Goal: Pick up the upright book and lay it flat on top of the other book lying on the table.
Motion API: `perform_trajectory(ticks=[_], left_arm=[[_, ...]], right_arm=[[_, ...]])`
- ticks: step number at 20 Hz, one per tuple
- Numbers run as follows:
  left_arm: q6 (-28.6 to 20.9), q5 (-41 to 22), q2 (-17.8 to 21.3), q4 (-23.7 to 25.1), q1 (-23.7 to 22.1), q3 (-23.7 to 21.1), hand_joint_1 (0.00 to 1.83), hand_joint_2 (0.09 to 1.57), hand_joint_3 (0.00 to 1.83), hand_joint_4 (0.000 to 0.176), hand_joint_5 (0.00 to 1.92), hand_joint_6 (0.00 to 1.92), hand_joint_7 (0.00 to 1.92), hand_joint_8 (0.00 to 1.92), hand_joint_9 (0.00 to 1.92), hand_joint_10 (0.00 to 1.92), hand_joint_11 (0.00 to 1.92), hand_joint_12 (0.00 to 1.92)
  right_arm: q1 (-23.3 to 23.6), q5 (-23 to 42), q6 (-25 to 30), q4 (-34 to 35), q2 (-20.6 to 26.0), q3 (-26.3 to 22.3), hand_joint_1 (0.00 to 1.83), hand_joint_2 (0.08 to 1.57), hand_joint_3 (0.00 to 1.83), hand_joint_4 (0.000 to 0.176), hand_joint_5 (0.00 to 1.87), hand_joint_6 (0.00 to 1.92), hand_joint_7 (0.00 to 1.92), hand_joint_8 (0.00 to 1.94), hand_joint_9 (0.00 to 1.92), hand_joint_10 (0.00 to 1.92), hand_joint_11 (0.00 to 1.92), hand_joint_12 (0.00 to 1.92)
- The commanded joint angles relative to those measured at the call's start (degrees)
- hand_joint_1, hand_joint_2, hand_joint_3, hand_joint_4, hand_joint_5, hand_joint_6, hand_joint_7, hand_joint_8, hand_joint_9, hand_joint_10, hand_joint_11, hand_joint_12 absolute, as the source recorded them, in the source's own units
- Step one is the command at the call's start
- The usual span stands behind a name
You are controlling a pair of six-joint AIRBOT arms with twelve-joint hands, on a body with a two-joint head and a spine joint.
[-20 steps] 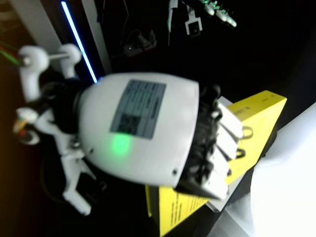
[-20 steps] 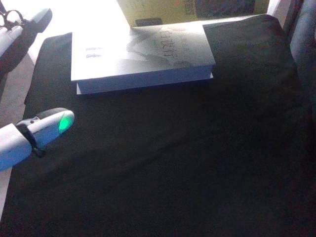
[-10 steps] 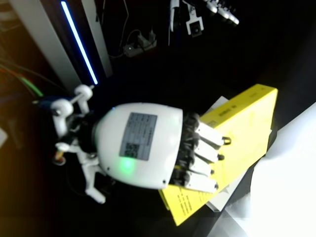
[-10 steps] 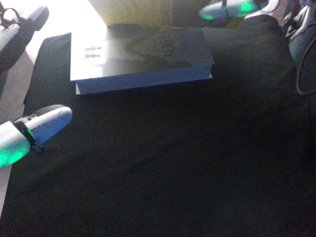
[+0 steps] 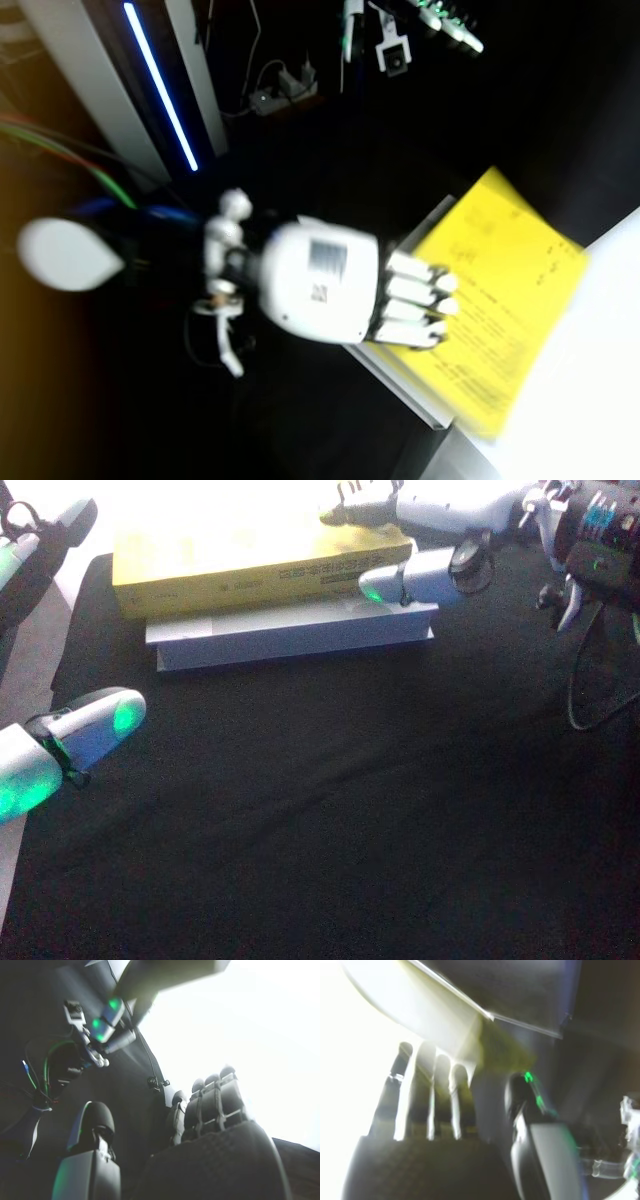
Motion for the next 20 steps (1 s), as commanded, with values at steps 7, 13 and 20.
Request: perform_trajectory(ticks=[7, 13, 20], left_arm=[[-0.2, -7.4, 0.0, 0.4, -0.5, -0.1, 0.45, 1.20, 0.01, 0.107, 0.00, 0.00, 0.00, 0.00, 0.00, 0.00, 0.00, 0.00], [-0.2, -7.1, 0.0, -0.9, -0.1, -0.3, 0.50, 1.23, 0.02, 0.096, 0.00, 0.00, 0.00, 0.00, 0.00, 0.00, 0.00, 0.00], [-0.2, -7.1, 0.6, -1.5, 0.4, -0.3, 0.48, 1.22, 0.01, 0.090, 0.00, 0.00, 0.00, 0.00, 0.00, 0.00, 0.00, 0.00]], right_arm=[[0.3, 8.9, 11.5, -3.7, 4.4, -4.8, 0.17, 1.30, 0.00, 0.049, 0.00, 0.00, 0.00, 0.00, 0.02, 0.00, 0.00, 1.20], [0.3, 19.1, 14.2, -2.9, 16.0, -16.5, 0.14, 1.28, 0.00, 0.000, 0.00, 0.00, 0.00, 0.00, 0.00, 0.00, 0.00, 0.02], [0.3, 31.8, 14.3, 3.5, 29.2, -26.4, 0.31, 1.19, 0.00, 0.027, 0.00, 0.00, 0.00, 0.00, 0.00, 0.00, 0.00, 0.00]])
